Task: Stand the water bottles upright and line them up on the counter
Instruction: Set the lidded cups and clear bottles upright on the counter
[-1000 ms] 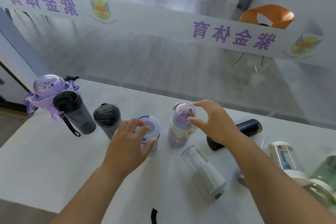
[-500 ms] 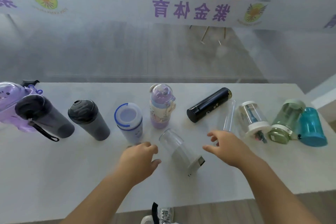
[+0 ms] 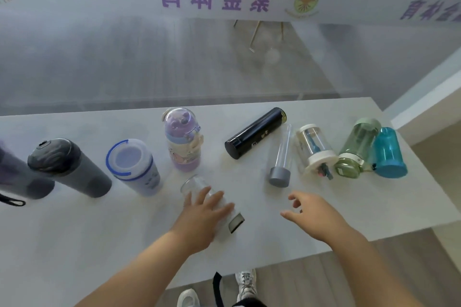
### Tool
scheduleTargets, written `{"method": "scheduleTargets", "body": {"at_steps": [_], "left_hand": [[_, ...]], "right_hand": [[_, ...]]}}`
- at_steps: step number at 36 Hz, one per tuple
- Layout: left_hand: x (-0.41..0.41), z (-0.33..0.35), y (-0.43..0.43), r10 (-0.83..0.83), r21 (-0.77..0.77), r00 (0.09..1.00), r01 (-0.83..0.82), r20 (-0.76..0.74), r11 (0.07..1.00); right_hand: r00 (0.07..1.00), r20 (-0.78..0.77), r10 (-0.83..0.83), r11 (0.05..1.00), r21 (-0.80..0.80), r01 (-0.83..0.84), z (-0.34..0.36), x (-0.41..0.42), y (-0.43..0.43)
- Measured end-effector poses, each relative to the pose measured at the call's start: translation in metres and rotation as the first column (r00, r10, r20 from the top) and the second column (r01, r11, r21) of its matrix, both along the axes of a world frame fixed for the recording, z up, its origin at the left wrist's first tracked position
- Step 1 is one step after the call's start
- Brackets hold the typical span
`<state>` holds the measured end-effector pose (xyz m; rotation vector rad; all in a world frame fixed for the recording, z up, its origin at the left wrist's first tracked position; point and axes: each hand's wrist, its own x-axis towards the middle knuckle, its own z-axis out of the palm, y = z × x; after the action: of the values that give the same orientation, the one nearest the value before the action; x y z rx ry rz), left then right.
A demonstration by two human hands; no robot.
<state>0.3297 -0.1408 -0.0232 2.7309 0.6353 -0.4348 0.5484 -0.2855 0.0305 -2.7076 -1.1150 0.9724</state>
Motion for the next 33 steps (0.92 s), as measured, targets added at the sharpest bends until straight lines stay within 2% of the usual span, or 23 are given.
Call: {"method": "scheduleTargets", "body": {"at_steps": [2,4,8,14,17,20,22,25,28,30,33], "left_hand": [[0.010,-0.003,-0.004,0.034,-0.032,0.997,-0.036,-0.066,0.999],[0.021,-0.001,-0.007,0.046,0.019,0.989,-0.044,-0.138,0.999],[0.042,0.006,-0.014,0.060,0.079,0.983,-0.047,-0.176,0.996],[0.062,-0.009,-0.021,0.124,0.209,0.992,-0.129,0.040,0.969],[0.066,-0.005,-0.021,0.196,0.212,0.977,-0.211,0.087,0.954],[0.071,0.001,-0.019,0.335,0.076,0.930,-0.349,0.154,0.934],[0.076,0.007,-0.017,0.425,-0.028,0.870,-0.433,0.251,0.901],[0.082,0.019,-0.010,0.570,-0.264,0.731,-0.505,0.376,0.822],[0.086,0.030,-0.007,0.694,-0.444,0.582,-0.534,0.424,0.719],[0.088,0.033,-0.007,0.747,-0.514,0.494,-0.542,0.445,0.664],[0.090,0.031,-0.006,0.777,-0.552,0.424,-0.547,0.466,0.630]], "right_hand": [[1.000,-0.010,0.009,1.000,-0.025,-0.009,-0.001,0.011,-0.002],[1.000,-0.012,0.027,0.999,-0.043,-0.028,0.000,0.024,-0.003],[0.998,-0.016,0.055,0.998,-0.044,-0.055,0.002,0.047,0.001],[0.991,-0.017,0.135,0.989,-0.056,-0.136,0.001,0.073,0.007],[0.987,-0.029,0.160,0.986,-0.051,-0.162,-0.001,0.084,0.012],[0.983,-0.039,0.178,0.983,-0.035,-0.180,-0.002,0.094,0.017],[0.979,-0.039,0.200,0.979,-0.030,-0.201,-0.003,0.101,0.022],[0.971,-0.032,0.238,0.971,-0.019,-0.239,-0.004,0.109,0.030],[0.957,-0.010,0.291,0.957,0.003,-0.291,-0.005,0.115,0.038],[0.945,0.006,0.327,0.945,0.024,-0.327,-0.006,0.118,0.044],[0.910,0.059,0.410,0.910,0.041,-0.412,-0.010,0.122,0.052]]}}
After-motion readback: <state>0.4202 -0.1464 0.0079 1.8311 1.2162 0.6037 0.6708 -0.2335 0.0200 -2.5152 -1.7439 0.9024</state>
